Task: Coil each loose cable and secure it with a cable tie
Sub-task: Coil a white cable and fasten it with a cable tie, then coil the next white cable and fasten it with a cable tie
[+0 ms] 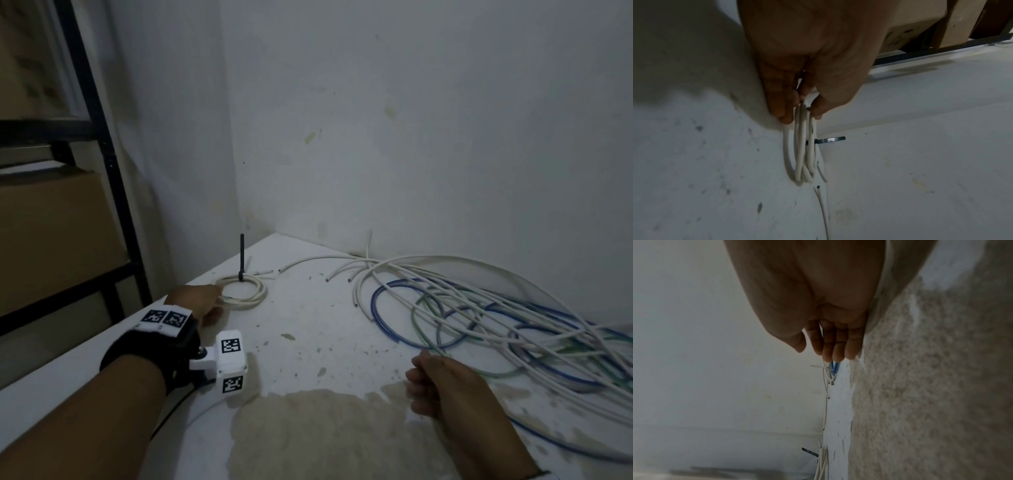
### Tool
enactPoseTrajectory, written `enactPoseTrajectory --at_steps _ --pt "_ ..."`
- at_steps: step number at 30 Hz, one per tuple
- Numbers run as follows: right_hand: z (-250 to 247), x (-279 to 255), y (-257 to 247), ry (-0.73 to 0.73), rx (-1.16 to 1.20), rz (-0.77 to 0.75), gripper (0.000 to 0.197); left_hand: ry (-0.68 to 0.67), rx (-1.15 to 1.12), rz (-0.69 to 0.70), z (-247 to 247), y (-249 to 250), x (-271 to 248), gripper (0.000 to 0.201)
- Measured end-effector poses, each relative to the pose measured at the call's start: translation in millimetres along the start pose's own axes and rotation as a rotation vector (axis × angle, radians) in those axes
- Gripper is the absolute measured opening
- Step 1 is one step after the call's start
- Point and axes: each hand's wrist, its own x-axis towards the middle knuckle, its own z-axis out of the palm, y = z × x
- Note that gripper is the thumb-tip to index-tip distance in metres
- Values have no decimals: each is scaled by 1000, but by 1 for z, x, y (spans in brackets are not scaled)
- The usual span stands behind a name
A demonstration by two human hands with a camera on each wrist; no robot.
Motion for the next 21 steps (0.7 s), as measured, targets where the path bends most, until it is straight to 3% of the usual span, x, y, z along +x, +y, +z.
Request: enactPoseTrajectory --at_steps 11,19,21 --pt "-5 3 8 -5 63 -30 25 32 264 30 -13 -4 -10 32" --pt "-7 -3 4 -41 108 7 23 20 165 37 -15 3 -26 35" --pt "-8 -9 -3 -37 117 12 21 29 130 92 -11 12 -39 37"
